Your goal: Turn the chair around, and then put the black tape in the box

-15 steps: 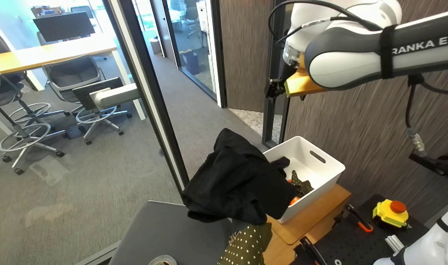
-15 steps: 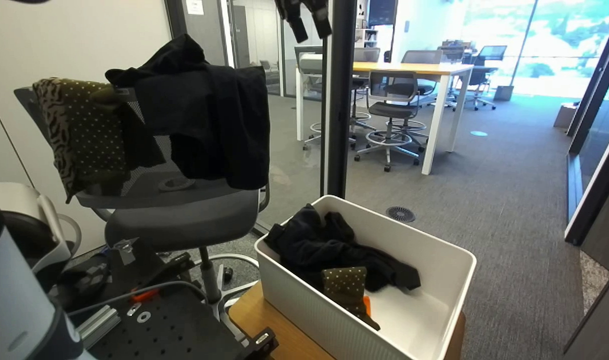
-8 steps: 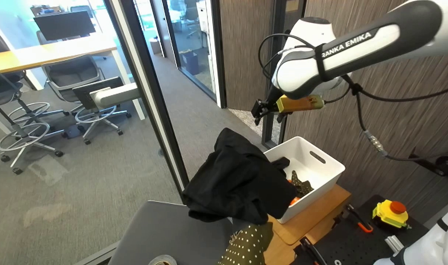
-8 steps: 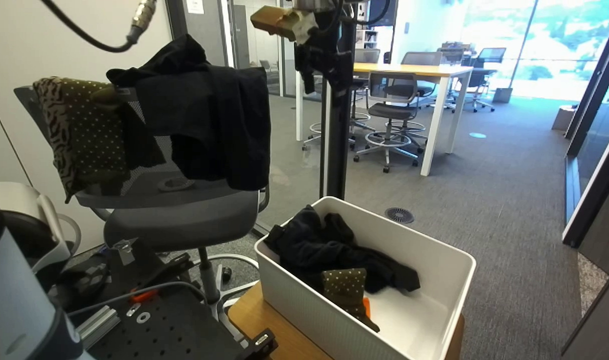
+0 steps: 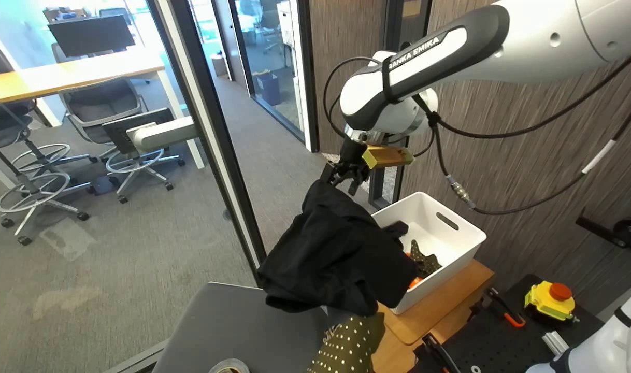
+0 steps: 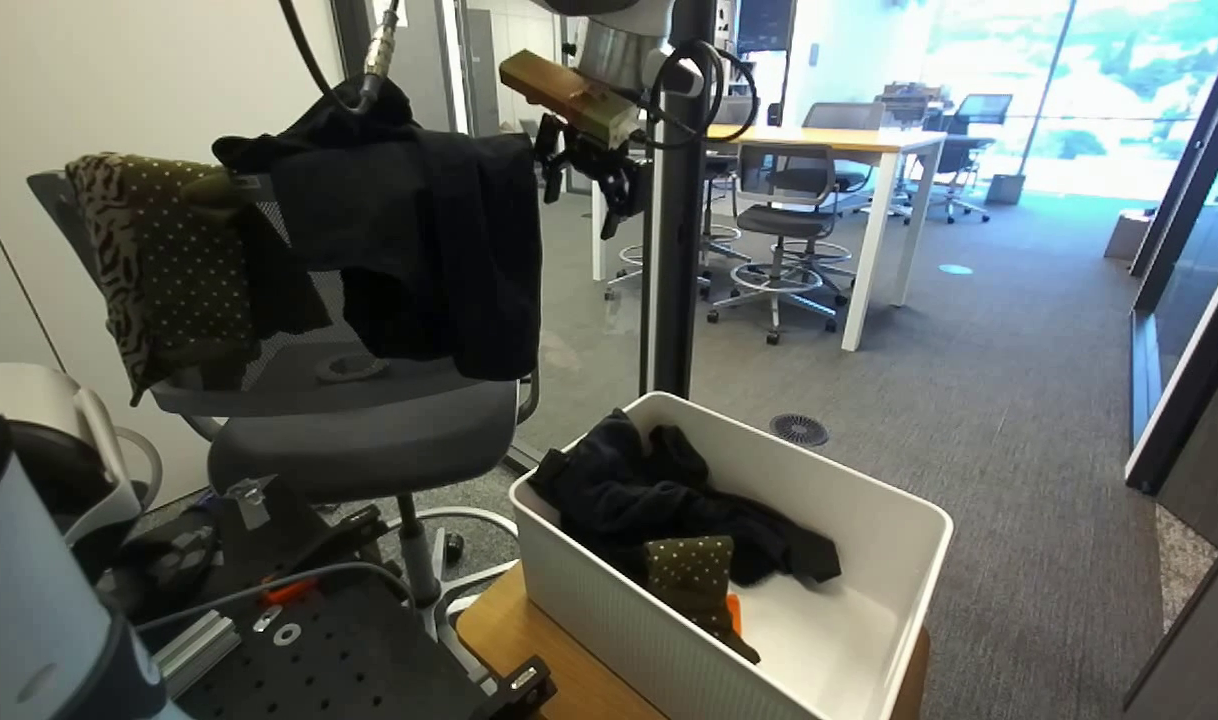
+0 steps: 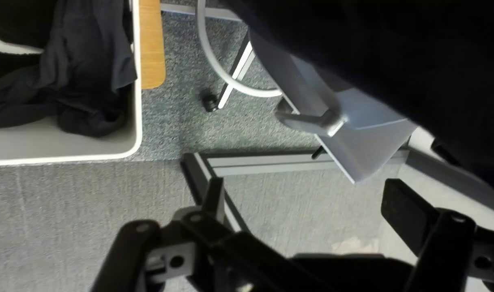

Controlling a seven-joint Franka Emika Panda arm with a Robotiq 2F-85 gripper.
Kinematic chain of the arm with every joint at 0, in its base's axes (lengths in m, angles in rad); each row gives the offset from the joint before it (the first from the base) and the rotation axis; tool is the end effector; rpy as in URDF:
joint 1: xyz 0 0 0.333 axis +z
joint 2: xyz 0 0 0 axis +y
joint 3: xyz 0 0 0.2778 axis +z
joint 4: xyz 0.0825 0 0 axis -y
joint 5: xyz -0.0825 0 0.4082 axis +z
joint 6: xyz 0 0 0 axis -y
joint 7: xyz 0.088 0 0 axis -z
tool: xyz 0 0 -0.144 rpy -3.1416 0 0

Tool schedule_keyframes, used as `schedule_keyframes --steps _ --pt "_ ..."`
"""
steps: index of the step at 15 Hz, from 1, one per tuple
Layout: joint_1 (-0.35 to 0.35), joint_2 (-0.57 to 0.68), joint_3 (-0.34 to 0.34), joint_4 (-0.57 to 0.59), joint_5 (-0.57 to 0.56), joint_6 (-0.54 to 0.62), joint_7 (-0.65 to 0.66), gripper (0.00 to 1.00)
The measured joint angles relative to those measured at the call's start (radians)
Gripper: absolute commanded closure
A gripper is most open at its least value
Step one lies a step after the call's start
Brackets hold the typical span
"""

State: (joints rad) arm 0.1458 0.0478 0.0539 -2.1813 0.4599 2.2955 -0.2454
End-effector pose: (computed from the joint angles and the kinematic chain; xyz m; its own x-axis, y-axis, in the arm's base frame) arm 0.5539 0.1346 0.2884 0.9867 0.1303 0.0967 0.1558 -0.9274 -0.3401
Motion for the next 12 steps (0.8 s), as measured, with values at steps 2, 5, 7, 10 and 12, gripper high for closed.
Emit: schedule_keyframes --steps 2,5,7,10,12 --pt "-0.006 0.026 0.016 0.037 0.020 -0.107 -0.061 0.00" --pt "-0.019 0.039 0.028 0.060 0.020 -0.288 -0.121 0.00" --pt "-0.030 0.039 0.029 0.065 0.020 -0.394 -0.152 0.00" --pt "-0.044 0.037 0.029 0.056 0.017 -0.573 -0.193 0.00" --pt "-0.045 0.020 0.031 0.032 0.021 -0.658 -0.203 0.00"
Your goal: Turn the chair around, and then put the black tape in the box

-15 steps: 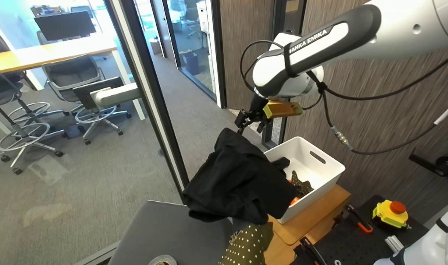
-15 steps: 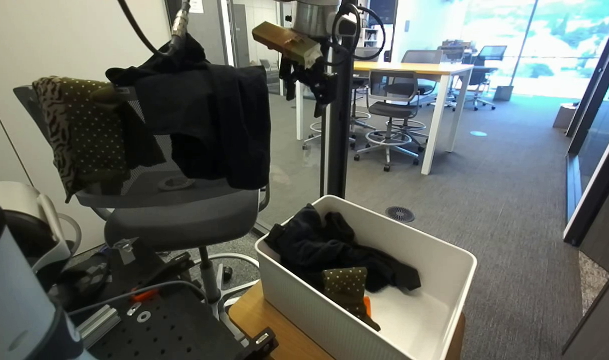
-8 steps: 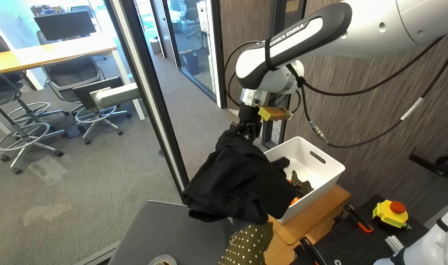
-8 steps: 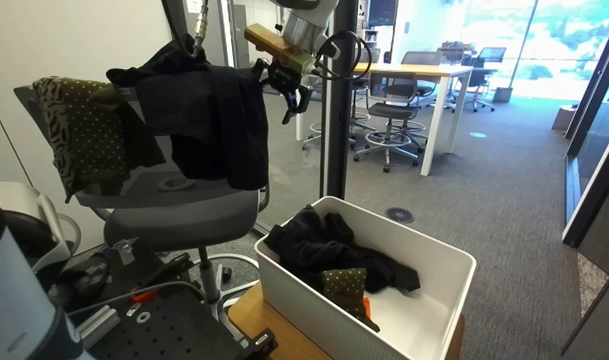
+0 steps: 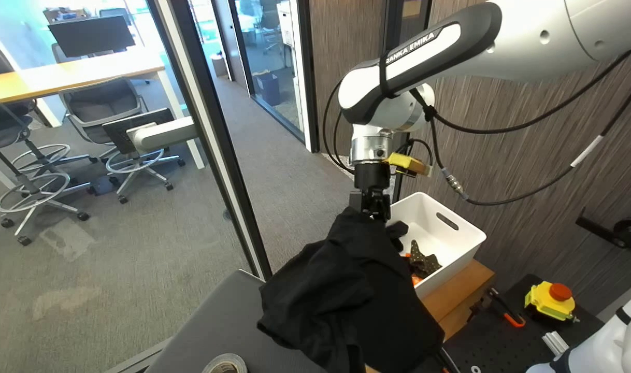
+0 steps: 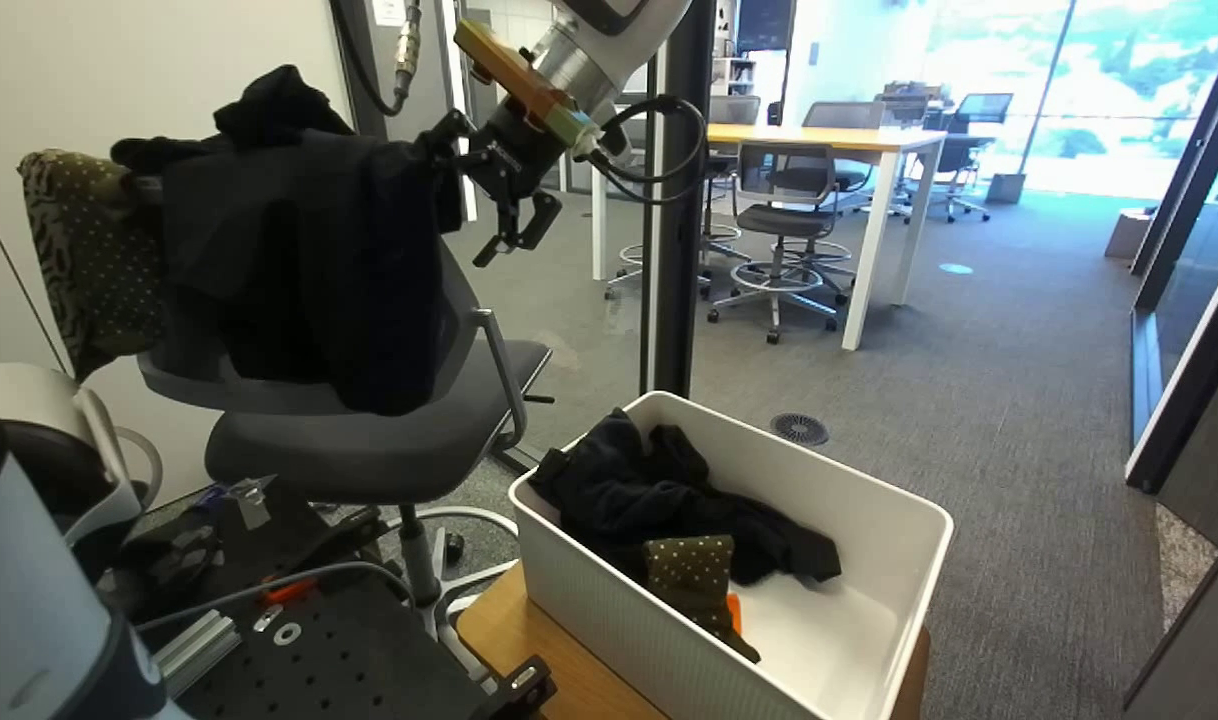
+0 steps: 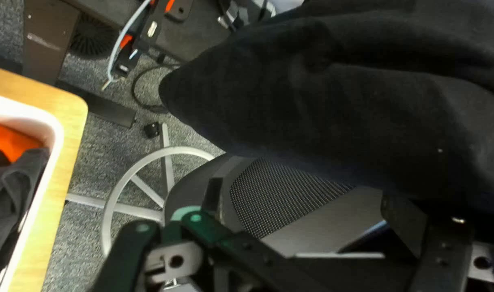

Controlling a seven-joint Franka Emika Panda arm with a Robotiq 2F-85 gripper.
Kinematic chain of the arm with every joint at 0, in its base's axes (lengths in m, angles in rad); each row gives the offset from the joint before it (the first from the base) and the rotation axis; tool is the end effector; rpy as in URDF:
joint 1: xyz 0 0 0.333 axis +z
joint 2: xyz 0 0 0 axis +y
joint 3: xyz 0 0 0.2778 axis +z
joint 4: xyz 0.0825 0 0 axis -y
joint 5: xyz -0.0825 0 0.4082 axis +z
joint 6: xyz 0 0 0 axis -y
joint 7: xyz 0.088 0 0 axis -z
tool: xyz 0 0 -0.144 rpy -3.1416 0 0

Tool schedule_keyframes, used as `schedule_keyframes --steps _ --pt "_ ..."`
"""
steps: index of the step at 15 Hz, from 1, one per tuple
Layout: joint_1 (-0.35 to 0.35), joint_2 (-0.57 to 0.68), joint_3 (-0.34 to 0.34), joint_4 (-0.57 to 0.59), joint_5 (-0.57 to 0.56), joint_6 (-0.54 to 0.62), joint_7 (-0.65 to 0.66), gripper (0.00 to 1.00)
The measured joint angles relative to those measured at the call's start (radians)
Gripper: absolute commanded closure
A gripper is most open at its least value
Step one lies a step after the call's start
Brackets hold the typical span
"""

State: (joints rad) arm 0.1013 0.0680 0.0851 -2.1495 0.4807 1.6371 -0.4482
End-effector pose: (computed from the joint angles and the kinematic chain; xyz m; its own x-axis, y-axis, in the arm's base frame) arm 0.4605 0.1520 0.2687 0.7890 0.5135 -0.3374 0.2573 -0.7748 -0.5775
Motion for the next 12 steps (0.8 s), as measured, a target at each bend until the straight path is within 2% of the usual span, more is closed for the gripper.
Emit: schedule_keyframes --steps 2,8,10,12 --pt "0.001 -0.034 0.008 -0.046 0.026 -0.039 -0.004 0.00" --pt "0.011 -0.179 0.020 -0.196 0.075 -0.044 -0.002 0.00" --pt "0.006 -0.216 0.009 -0.207 0.033 -0.043 0.006 0.00" --pt "-0.005 -0.249 -0.011 -0.196 -0.056 -0.043 0.008 0.00"
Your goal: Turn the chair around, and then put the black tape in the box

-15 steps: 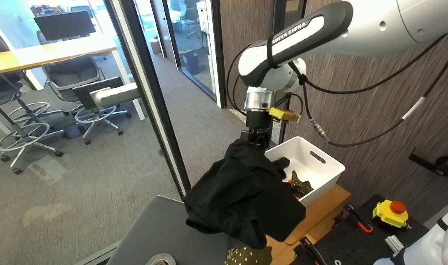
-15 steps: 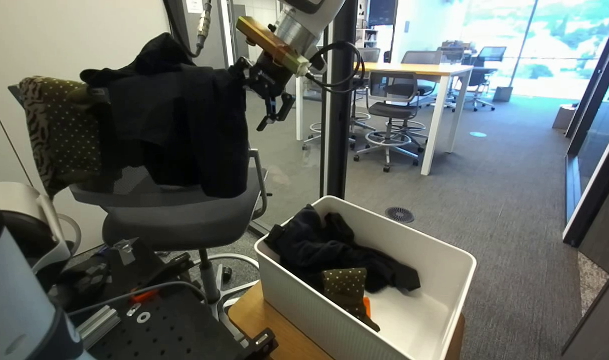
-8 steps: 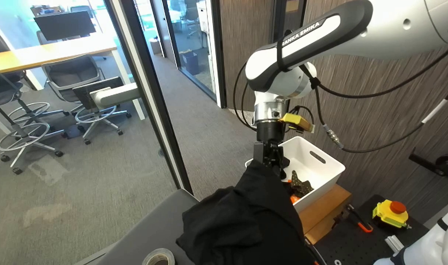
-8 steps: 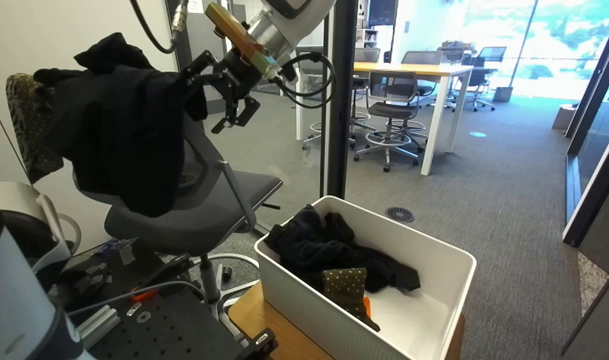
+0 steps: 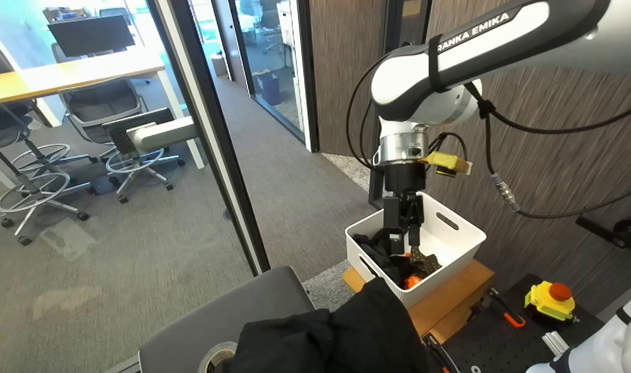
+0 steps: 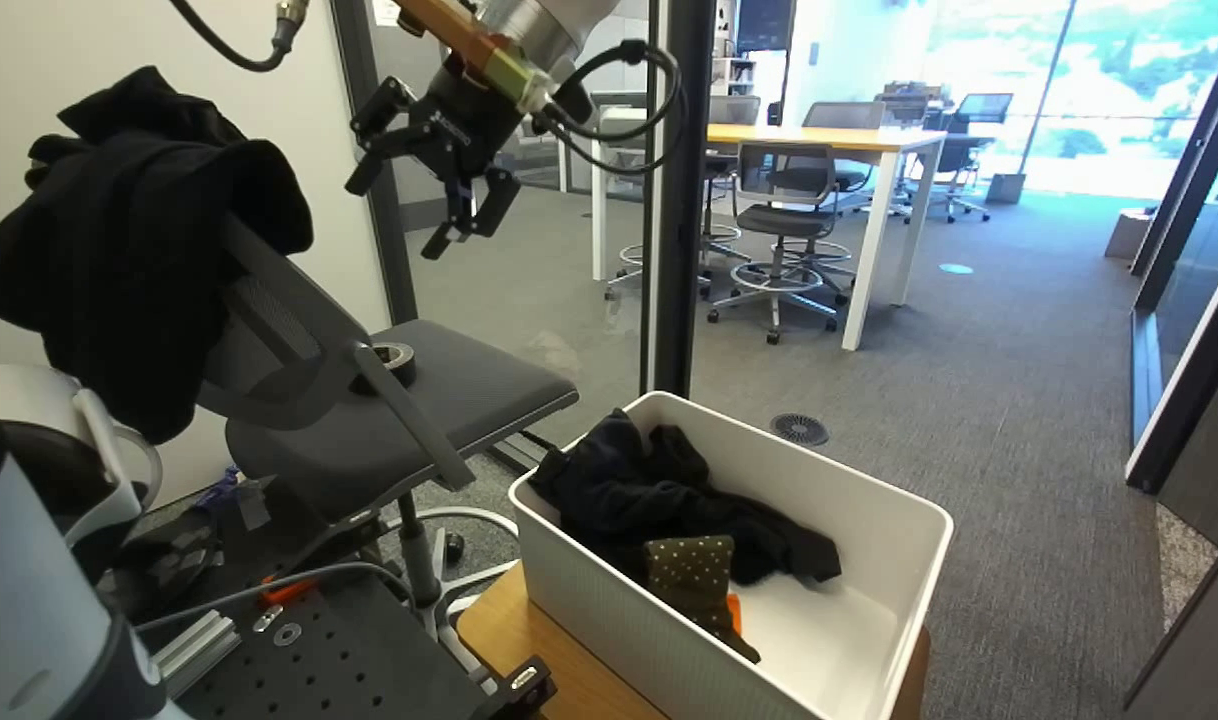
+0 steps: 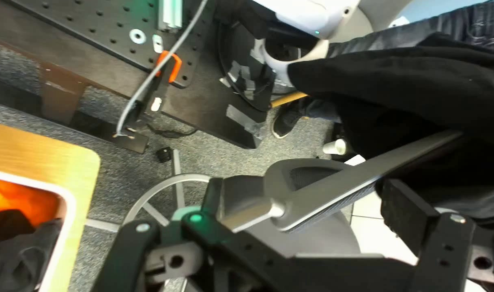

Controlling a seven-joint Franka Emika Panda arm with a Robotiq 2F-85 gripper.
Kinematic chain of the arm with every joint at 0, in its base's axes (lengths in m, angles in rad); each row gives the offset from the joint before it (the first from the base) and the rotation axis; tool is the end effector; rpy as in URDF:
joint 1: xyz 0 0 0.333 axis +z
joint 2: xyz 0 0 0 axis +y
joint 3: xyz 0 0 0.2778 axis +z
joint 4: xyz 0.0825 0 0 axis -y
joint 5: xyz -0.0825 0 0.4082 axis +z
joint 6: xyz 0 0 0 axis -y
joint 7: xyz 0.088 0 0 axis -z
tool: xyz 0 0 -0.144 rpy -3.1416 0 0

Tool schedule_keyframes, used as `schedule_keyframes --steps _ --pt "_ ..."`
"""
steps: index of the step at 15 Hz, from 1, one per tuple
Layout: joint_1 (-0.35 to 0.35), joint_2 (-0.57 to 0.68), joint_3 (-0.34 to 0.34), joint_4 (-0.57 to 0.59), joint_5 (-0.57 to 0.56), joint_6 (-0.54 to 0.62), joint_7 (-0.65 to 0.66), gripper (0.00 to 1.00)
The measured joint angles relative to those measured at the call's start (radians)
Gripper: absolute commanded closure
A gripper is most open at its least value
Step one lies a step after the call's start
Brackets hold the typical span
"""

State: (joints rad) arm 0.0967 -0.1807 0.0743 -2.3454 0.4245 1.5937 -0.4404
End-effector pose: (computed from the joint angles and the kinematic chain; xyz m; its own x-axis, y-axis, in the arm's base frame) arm 0.4031 0.1280 0.3018 0.7824 0.5149 -0.3504 0.2885 -0.7982 -0.5289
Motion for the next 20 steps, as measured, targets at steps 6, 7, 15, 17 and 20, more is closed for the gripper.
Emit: schedule_keyframes --steps 6,7,15,17,20 --pt "-0.035 -0.025 -0.060 0.128 -0.268 0.002 -0.001 0.00" --pt "-0.041 -0.017 -0.066 0.156 -0.306 0.006 0.000 0.00" --pt "-0.029 0.210 -0.023 0.373 -0.446 0.197 0.015 0.00" --pt "-0.013 0.286 0.008 0.426 -0.446 0.239 0.001 0.00" --pt "0.008 0.377 0.056 0.488 -0.444 0.281 -0.065 0.00"
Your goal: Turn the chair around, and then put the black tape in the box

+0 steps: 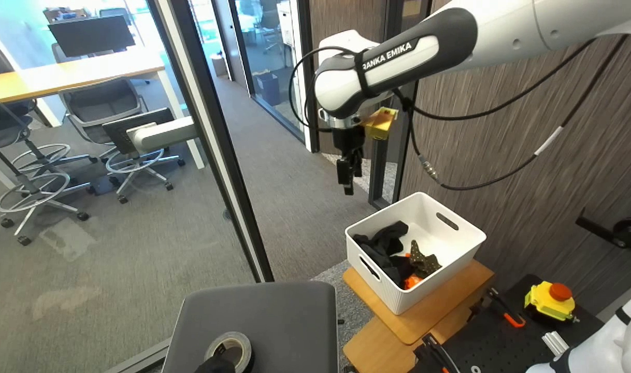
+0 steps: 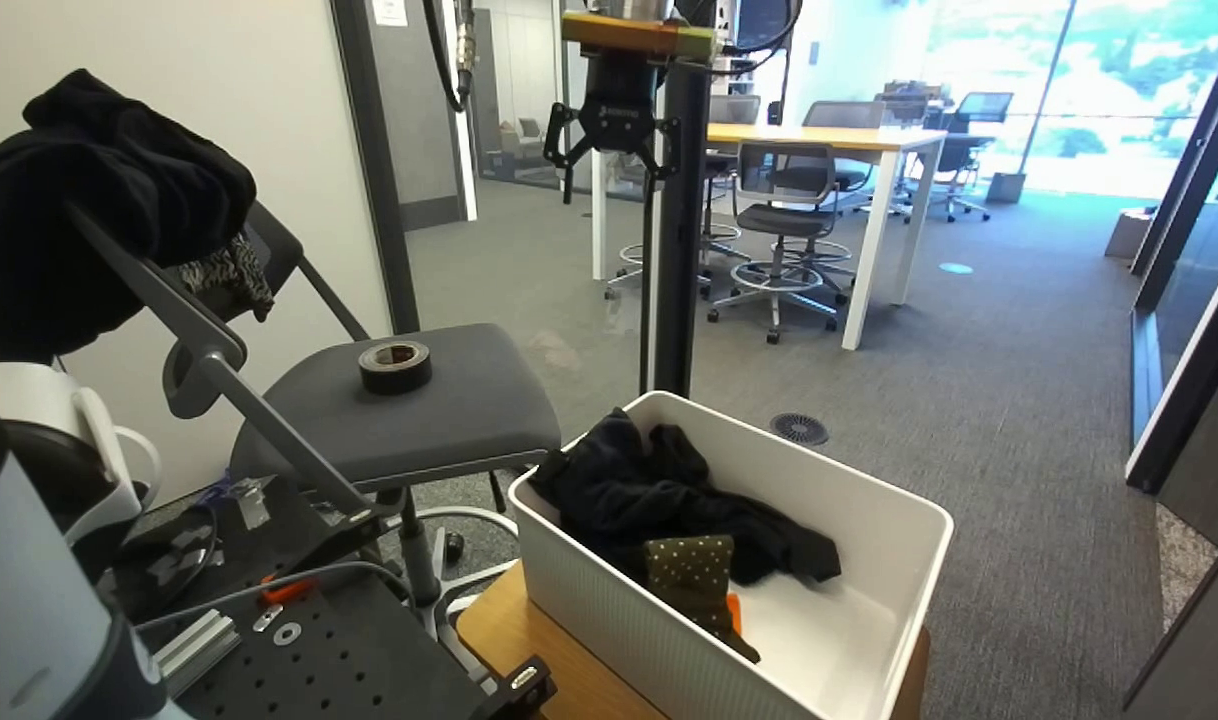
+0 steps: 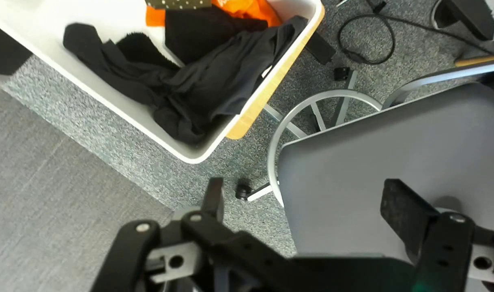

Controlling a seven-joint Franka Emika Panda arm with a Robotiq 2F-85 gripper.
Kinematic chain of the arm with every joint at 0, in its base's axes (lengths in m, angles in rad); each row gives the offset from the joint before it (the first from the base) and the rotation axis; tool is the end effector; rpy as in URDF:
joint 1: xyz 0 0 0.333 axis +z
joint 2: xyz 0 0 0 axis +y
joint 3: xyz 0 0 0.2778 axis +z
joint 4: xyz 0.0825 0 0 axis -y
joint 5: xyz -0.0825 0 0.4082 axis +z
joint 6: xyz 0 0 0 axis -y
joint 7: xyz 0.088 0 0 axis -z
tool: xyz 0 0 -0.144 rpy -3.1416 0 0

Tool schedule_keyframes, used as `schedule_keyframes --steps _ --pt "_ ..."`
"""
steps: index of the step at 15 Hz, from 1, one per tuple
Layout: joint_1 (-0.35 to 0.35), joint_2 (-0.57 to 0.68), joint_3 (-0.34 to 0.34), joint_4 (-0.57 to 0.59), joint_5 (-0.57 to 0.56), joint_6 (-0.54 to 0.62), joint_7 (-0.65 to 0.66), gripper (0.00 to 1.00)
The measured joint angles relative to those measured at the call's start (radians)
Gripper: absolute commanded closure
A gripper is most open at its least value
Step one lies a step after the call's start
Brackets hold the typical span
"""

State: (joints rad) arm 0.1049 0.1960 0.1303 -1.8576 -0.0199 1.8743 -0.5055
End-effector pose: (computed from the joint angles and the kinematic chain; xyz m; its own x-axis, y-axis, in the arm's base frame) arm 0.5802 0.1357 0.3165 0.7198 0.6776 -0.1508 0.6722 -0.7346 -0.0922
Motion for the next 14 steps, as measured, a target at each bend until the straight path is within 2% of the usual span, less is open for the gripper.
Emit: schedule_keyframes --steps 3,7,14 --pt "0.008 0.037 0.043 0.018 0.006 0.019 -0.103 0.00" --pt "0.008 0.027 0.071 -0.019 0.020 0.048 -0.235 0.00" --pt "0.017 -0.083 0.088 -0.240 0.094 0.232 -0.353 0.00"
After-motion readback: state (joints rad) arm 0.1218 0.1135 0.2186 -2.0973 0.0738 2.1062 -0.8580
